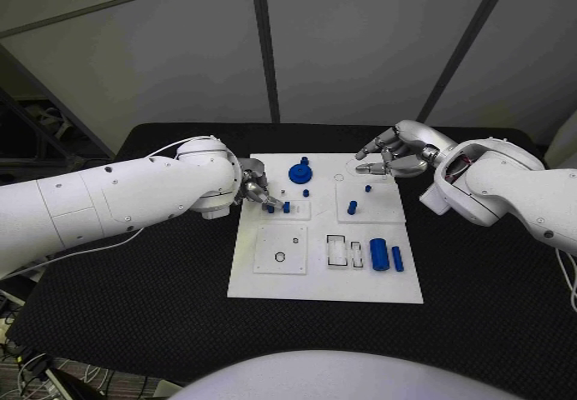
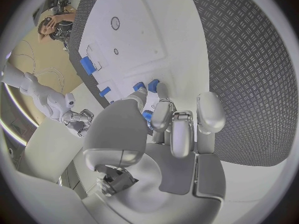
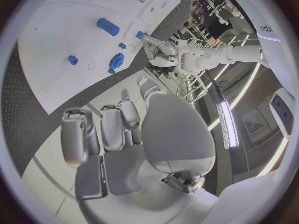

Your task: Assemble the parts on the task board

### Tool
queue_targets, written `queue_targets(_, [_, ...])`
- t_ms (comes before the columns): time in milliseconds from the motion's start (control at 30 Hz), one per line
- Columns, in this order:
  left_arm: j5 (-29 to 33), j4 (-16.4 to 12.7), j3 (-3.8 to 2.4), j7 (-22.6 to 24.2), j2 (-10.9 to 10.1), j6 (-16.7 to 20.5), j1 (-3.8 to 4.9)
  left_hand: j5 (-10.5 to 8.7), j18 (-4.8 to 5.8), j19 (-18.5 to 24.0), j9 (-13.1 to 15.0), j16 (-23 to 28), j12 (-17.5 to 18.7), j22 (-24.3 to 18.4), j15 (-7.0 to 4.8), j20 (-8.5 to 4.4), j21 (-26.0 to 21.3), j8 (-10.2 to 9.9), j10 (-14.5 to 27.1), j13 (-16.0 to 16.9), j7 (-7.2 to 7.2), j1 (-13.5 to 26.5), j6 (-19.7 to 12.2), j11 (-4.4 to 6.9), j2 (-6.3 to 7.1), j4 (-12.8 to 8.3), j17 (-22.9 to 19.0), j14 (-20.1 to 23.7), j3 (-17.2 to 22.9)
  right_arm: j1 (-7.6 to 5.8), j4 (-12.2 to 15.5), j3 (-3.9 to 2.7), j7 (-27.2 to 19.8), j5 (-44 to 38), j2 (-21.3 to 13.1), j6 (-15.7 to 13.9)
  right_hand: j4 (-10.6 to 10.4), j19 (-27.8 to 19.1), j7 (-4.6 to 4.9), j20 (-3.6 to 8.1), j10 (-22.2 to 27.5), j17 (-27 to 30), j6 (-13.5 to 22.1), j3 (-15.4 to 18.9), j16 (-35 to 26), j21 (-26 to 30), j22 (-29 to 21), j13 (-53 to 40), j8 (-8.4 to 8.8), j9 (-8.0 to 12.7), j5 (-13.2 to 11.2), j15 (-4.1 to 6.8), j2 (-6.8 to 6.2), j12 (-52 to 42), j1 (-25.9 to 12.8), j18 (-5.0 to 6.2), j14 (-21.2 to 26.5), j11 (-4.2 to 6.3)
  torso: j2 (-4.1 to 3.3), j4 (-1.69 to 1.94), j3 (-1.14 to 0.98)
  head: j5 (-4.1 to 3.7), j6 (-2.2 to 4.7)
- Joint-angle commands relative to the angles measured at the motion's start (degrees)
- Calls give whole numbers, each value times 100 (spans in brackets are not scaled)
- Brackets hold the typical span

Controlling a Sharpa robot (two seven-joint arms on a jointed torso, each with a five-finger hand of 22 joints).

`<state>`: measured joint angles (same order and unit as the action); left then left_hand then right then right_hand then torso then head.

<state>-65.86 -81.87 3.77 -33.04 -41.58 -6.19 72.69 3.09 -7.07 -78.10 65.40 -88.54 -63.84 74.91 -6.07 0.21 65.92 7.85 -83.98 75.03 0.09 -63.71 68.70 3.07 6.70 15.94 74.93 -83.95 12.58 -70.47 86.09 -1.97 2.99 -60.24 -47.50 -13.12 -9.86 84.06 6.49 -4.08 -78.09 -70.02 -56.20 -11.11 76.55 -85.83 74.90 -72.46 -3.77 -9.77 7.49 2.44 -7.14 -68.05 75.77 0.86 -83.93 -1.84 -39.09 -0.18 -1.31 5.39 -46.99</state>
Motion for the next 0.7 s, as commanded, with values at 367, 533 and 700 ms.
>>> queue_targets(367, [17, -10, -10, -19, -73, 75, 4, -31, 166, -26, 12, 9, 24, 342, -47, -15, -30, -27, -426, 962, 7, -52, 43, 20, 37, 67, 1189, -529, -11, -10, 7, -3, -52, -11, -4, 8, -33, 285, 2, 34, -17, -4, -34, -12, -30, 31, 1010, -1, -5, -6, 17, 20, 51, -32, -9, 49, -181, 13, 2, 3, -2, -11, 12])
queue_targets(533, [20, -21, -114, 45, -138, 265, 4, -29, 152, 8, 0, 46, 141, 309, -35, -11, -102, -64, -407, 940, 18, -70, -5, 21, 39, 81, 1115, -511, -14, -10, 6, -3, -55, -11, -6, 7, -33, 285, 2, 34, -17, -4, -34, -12, -30, 31, 1010, -1, -5, -6, 17, 20, 51, -32, -9, 49, -181, 13, 2, 2, -1, -13, 29])
queue_targets(700, [286, -10, -257, 322, -198, 861, 3, -28, 64, 247, -90, 302, 1569, 82, 32, 36, -587, -247, -167, 641, 110, -14, -232, -51, 230, 89, 654, -381, -169, -9, 2, -3, -58, -11, -4, 3, -33, 285, 2, 34, -17, -4, -34, -12, -30, 31, 1010, -1, -5, -6, 17, 20, 51, -32, -9, 49, -181, 13, 5, 6, -3, -16, 49])
